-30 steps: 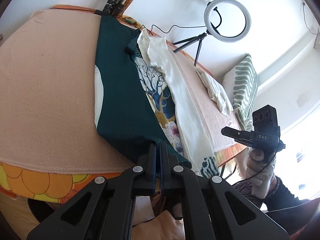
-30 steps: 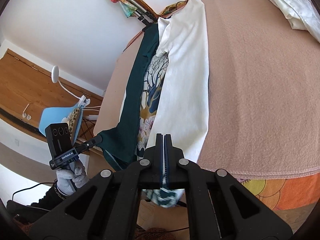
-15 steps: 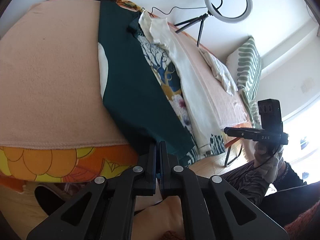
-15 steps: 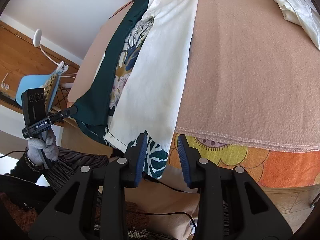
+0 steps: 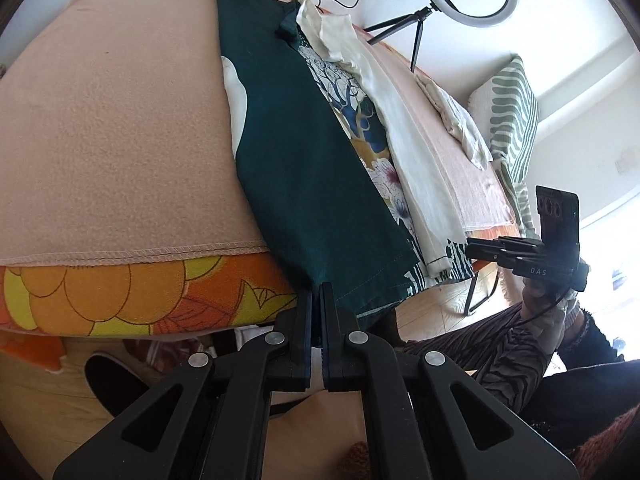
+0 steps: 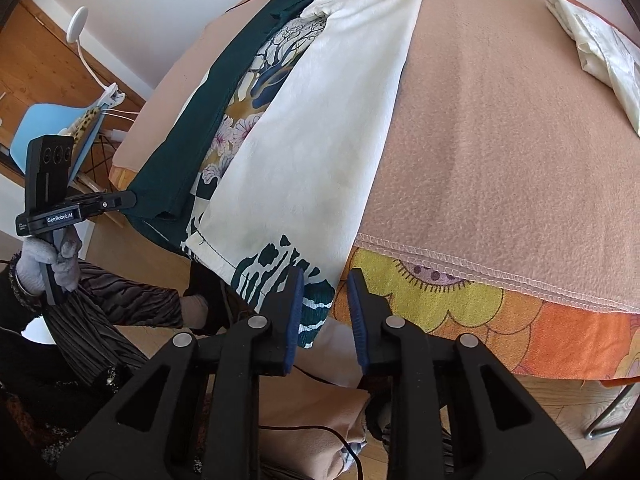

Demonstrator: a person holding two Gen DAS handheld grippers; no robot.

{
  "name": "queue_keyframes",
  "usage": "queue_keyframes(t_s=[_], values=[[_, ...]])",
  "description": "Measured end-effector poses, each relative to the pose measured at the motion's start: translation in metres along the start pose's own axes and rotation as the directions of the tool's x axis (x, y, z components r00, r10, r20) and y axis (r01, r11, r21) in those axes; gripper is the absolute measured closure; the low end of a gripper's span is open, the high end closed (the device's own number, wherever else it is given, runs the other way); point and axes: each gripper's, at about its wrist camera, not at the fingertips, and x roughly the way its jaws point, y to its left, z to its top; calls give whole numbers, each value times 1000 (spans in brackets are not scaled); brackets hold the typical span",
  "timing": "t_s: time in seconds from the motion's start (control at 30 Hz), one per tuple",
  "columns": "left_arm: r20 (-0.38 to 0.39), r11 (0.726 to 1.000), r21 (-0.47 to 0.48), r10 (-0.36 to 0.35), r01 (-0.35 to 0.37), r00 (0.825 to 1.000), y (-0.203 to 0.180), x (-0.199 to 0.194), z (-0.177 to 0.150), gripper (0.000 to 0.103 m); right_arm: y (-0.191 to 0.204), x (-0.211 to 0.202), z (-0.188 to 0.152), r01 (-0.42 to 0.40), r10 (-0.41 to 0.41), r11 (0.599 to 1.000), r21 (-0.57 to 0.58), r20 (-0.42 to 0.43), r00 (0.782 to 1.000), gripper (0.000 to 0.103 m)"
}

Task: Fold small clothes

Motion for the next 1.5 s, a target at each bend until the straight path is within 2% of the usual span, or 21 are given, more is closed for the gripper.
queue_keyframes(t_s=[0.13, 0.17, 0.3, 0.43, 0.57, 0.63, 0.67, 0.77, 0.9, 1.07, 1.27, 1.4, 1.5], values=[[11, 1000, -7, 14, -14, 1000, -2, -6, 4, 80, 1, 0, 0, -2, 2, 1000, -3, 5, 1000, 85], [16, 1000, -10, 23, -22, 1000, -2, -7, 5, 73, 1, 1, 0, -3, 3, 1000, -4, 5, 1000, 85], [-22, 999, -33, 22, -23, 1000, 3, 4, 5, 72, 1, 2, 0, -26, 26, 1000, 11, 0, 1000, 83], [-47, 1000, -17, 24, -25, 999, 0, 11, 1, 72, -4, 1, -1, -59, 58, 998, 39, 4, 998, 83], [-37, 1000, 3, 12, -12, 999, -3, 13, 1, 75, -2, 3, 0, -65, 65, 997, 36, 8, 998, 83], [-32, 1000, -1, 16, -17, 999, -1, 14, 2, 95, -1, 4, 1, -73, 73, 996, 43, 3, 997, 88], [-36, 1000, -13, 5, -5, 999, 1, 16, 2, 103, -3, 7, 1, -85, 85, 995, 61, -6, 996, 97], [-26, 998, -49, -48, 47, 998, 7, 17, 2, 102, -15, 7, 2, -141, 141, 979, 149, 13, 990, 98], [9, 987, -105, -118, 119, 993, 10, 10, 5, 102, -35, 2, 2, -281, 269, 912, 300, 82, 960, 100], [48, 978, -122, -162, 167, 986, 5, 2, 15, 102, -40, -13, 15, -369, 332, 866, 338, 163, 929, 101], [107, 979, -91, -172, 182, 979, -2, -4, 51, 102, -37, -25, 58, -397, 340, 863, 312, 222, 914, 101], [137, 984, -68, -152, 162, 979, 0, 0, 83, 102, -43, -25, 95, -378, 307, 873, 308, 256, 917, 101], [149, 988, -81, -121, 134, 981, 12, 10, 107, 102, -56, -15, 124, -343, 264, 878, 335, 258, 929, 101]])
